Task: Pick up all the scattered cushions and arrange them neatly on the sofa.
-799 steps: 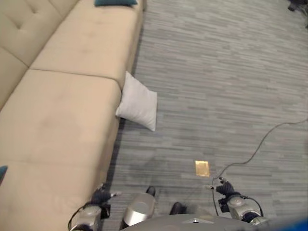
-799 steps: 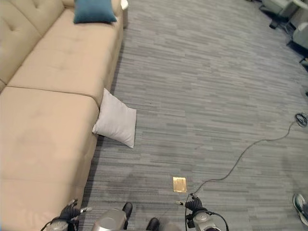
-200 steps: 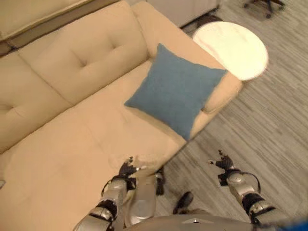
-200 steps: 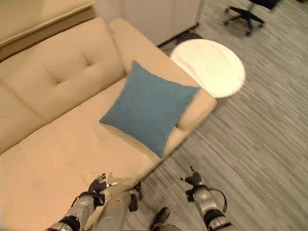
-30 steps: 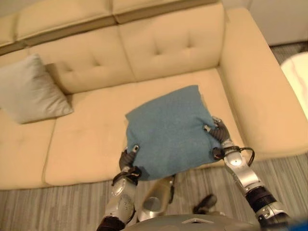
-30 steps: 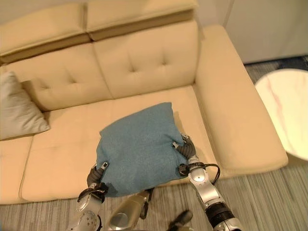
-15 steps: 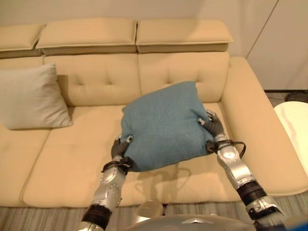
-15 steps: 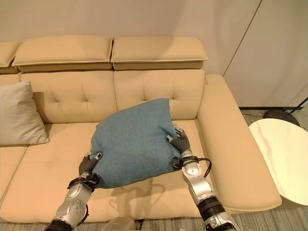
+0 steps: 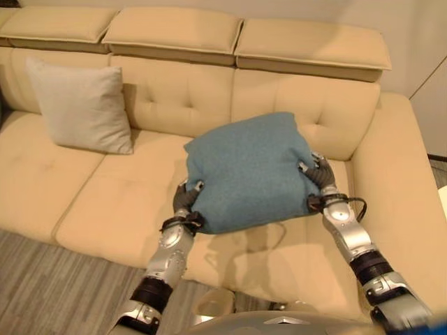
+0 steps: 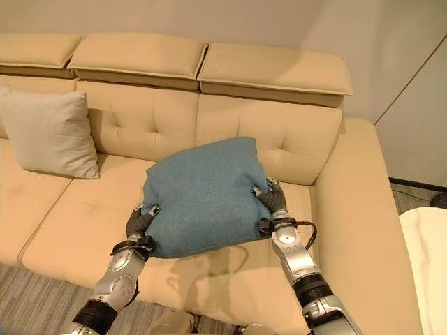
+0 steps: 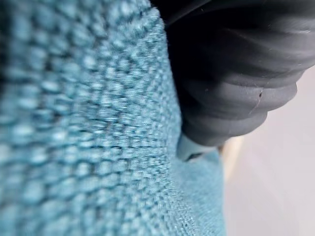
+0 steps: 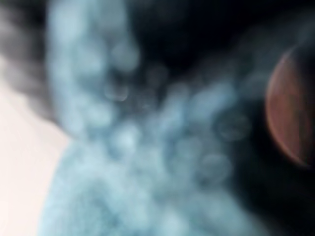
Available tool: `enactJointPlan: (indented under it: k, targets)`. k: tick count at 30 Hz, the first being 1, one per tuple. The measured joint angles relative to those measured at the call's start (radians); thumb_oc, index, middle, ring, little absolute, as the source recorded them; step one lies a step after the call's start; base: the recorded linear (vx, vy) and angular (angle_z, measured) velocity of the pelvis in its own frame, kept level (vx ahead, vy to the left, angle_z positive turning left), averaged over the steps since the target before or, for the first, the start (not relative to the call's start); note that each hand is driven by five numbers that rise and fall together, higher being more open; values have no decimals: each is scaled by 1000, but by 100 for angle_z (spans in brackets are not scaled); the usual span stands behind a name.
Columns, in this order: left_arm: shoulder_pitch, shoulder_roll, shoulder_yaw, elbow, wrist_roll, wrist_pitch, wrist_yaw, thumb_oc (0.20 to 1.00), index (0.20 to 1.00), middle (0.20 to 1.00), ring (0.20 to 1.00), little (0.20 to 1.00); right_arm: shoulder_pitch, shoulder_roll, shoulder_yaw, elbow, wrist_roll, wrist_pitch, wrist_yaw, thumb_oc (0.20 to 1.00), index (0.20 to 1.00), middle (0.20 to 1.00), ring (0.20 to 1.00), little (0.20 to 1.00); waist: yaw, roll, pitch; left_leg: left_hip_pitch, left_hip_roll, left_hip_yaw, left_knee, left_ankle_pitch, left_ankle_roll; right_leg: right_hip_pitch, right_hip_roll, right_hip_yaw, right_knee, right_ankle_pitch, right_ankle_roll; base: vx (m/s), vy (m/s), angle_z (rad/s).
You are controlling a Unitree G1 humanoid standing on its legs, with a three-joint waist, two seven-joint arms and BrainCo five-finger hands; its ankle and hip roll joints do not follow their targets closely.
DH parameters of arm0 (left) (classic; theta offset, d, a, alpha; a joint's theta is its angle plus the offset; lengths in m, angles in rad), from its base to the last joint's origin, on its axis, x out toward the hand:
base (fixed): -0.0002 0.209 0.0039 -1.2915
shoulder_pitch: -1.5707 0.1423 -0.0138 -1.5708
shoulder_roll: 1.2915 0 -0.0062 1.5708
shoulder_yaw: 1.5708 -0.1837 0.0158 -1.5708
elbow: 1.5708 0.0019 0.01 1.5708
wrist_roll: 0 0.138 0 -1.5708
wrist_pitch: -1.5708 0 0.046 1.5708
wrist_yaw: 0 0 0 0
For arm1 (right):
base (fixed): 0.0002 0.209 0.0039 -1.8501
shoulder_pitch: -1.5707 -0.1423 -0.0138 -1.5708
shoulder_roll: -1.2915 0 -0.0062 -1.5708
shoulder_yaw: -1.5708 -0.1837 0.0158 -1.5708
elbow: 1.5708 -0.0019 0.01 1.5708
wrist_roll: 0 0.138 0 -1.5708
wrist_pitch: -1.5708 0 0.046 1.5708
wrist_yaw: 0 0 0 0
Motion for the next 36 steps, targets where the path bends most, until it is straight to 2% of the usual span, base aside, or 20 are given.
enactJointPlan:
  k: [2, 3, 4, 5, 6, 7, 12, 16, 17, 22, 26, 29, 33, 34, 36]
  targets:
    - [-4, 4, 0, 0, 0, 0, 2, 200, 200, 200, 200, 200, -1, -3, 0, 0, 0, 0, 1, 200, 200, 200, 200, 200, -1, -7, 7, 0, 0, 7, 4, -4, -6, 3, -6, 5, 0, -4, -5, 71, 44, -1]
    - [-9, 9, 4, -1, 0, 0, 3, 200, 200, 200, 200, 200, -2, -3, 0, -1, 1, 0, 1, 200, 200, 200, 200, 200, -1, -18, 16, -19, -4, 33, 31, -23, -20, 4, -17, 10, 0, -8, -30, 76, 59, 0]
    - [-17, 16, 6, -1, 1, 0, 3, 200, 200, 200, 200, 200, -2, -3, -1, -4, 1, 0, 1, 200, 200, 200, 200, 200, -2, -28, 28, -38, -4, 68, 68, -54, -20, 5, -20, 15, 0, -12, -45, 57, 51, -2]
    - [-25, 24, 11, -2, 1, 0, 3, 200, 200, 200, 200, 200, -2, 3, -2, -6, 1, 0, 1, 200, 200, 200, 200, 200, -1, -42, 40, -38, 2, 91, 85, -64, -14, 4, -21, 16, 0, -11, -47, 93, 129, -3]
    - [-29, 38, 17, -3, 1, 0, 4, 200, 200, 200, 200, 200, -2, 9, -5, -13, 0, 1, 3, 200, 200, 200, 200, 200, -5, -46, 48, -8, 30, 123, 42, -67, -6, 0, -10, 17, 4, -7, -38, 47, 145, -10]
    - [-32, 40, 19, -3, 1, 1, 5, 200, 200, 200, 200, 200, 3, 9, -14, -21, 0, 2, 4, 200, 200, 200, 200, 200, -11, -53, 56, 23, 31, 136, -6, -49, 17, 0, -13, 24, 4, 0, -27, 57, 199, -9]
    - [-29, 48, 30, -20, 33, 1, 9, 200, 200, 200, 200, 200, 69, 22, -20, -119, -2, 2, 12, 200, 200, 200, 200, 200, -42, -37, 59, 48, 10, 178, -109, 16, 60, -37, -39, 57, 1, 24, 6, -1, 111, -21]
    - [-29, 53, 38, -67, 39, 1, 21, 200, 200, 200, 200, 200, 73, 23, -18, -145, -4, 3, 14, 200, 200, 200, 200, 200, -51, -22, 64, 48, 1, 222, -126, 23, 67, -65, -48, 110, 0, 38, 25, -43, 84, -30]
    - [-45, 54, 41, -68, 40, 1, 30, 200, 200, 200, 200, 200, 63, 20, -12, -145, -4, 4, 14, 200, 200, 200, 200, 200, -70, -15, 63, 48, -4, 225, -126, 23, 67, -68, -52, 114, 0, 41, 27, -45, 93, -20]
    - [-101, 73, 46, -73, 42, 1, 52, 200, 200, 200, 200, 200, -12, 8, -7, -148, -9, 4, 1, 200, 200, 200, 200, 200, -83, -5, 61, 45, 3, 246, -126, 22, 67, -79, -46, 134, 0, 45, 27, -42, 40, -13]
    - [-206, 109, 46, -71, 77, -1, 99, 200, 200, 200, 200, 200, -131, -1, 16, -147, -10, 6, -25, 200, 200, 200, 200, 200, -81, 1, 61, 26, 13, 263, -126, 27, 64, -104, -36, 147, 0, 55, 26, -100, 16, -12]
    - [-402, 166, 36, -20, 78, -13, 144, 200, 200, 200, 200, 200, -317, -28, 22, -134, -10, 6, -70, 200, 200, 200, 200, 200, -77, 17, 64, -54, 15, 265, -121, 53, 62, -183, -33, 151, 0, 82, 28, -179, -15, -2]
    - [-612, 183, 5, 96, 77, -56, 178, 200, 200, 200, 200, 200, -514, -87, 39, -45, -12, 3, -119, 200, 200, 200, 200, 200, -54, 24, 66, -129, 18, 262, -102, 66, 56, -246, -31, 149, 0, 99, 20, -65, -24, 3]
    - [-719, 217, -42, 189, 77, -67, 182, 200, 200, 200, 200, 200, -601, -104, 55, 10, -17, 2, -139, 200, 200, 200, 200, 200, -52, 25, 66, -158, 20, 254, -101, 72, 50, -272, -29, 141, 0, 103, 16, -11, 0, 15]
    - [-792, 244, -71, 239, 76, -67, 190, 200, 200, 200, 200, 200, -651, -109, 57, 21, -28, 1, -158, 200, 200, 200, 200, 200, -55, 25, 66, -182, 25, 243, -106, 80, 43, -296, -24, 133, 0, 105, 15, 26, -1, 12]
